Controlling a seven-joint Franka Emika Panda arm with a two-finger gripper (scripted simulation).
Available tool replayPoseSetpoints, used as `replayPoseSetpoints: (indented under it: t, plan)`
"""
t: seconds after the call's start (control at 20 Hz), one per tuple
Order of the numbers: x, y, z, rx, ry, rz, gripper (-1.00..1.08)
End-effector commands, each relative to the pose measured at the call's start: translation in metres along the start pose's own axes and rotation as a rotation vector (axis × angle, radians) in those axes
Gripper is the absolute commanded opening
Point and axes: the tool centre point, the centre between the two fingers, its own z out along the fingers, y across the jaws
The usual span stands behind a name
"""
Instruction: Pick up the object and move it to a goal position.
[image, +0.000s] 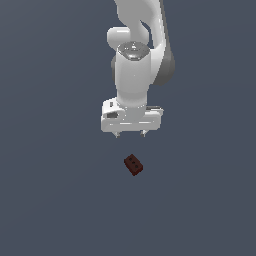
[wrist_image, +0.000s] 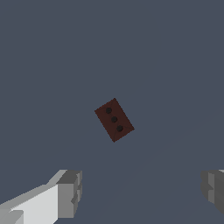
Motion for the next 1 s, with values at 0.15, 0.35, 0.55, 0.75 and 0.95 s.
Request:
replayPoseSetpoints:
  t: [0.15, 0.35, 0.55, 0.75, 0.95]
  plan:
    - [0.001, -0.005, 0.0, 0.003, 0.002, -0.013, 1.0]
    - [0.003, -0.025, -0.001, 0.012, 0.011, -0.063, 1.0]
    - [0.004, -0.032, -0.001, 0.015, 0.014, -0.081, 1.0]
    - [0.004, -0.031, -0.001, 0.015, 0.014, -0.075, 1.0]
    - [0.006, -0.031, 0.002, 0.014, 0.011, -0.091, 1.0]
